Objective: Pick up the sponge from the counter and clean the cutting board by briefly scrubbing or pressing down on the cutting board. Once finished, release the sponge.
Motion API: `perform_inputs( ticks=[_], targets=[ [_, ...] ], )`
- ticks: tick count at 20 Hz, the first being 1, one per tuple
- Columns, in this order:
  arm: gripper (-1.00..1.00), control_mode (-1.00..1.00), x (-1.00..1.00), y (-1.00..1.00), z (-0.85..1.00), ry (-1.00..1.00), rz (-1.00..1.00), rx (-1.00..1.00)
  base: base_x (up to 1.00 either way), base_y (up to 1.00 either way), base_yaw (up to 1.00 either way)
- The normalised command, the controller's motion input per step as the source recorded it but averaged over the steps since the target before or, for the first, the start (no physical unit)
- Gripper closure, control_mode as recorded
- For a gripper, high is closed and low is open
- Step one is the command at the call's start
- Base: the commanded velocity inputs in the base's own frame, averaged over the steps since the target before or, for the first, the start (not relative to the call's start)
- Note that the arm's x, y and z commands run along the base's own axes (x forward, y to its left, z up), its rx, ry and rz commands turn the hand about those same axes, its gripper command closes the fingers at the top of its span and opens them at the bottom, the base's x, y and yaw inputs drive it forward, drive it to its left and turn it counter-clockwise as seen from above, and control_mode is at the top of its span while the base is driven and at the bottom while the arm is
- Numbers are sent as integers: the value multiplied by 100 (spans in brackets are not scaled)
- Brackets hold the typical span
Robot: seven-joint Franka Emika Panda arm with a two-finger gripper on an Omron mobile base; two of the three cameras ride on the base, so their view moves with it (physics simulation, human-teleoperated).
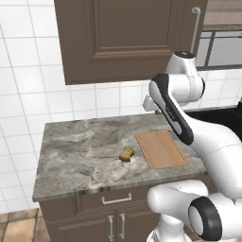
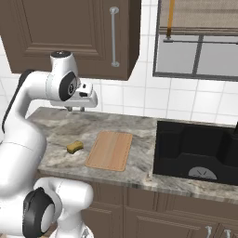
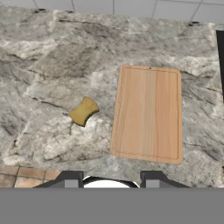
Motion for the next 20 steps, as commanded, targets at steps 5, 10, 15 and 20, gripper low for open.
perform_inputs(
  ticks=[5, 10, 15, 20],
  targets=[
    [-100, -100, -22, 0, -2, 0, 2, -1, 0, 0, 0],
    [-100, -100, -37, 21, -37, 0, 2, 0, 0, 0, 0],
    [-100, -100, -3, 52, -59, 5, -8, 0, 0, 0, 0],
    [-100, -100, 1, 44, -53, 4, -18, 0, 0, 0, 0]
  ],
)
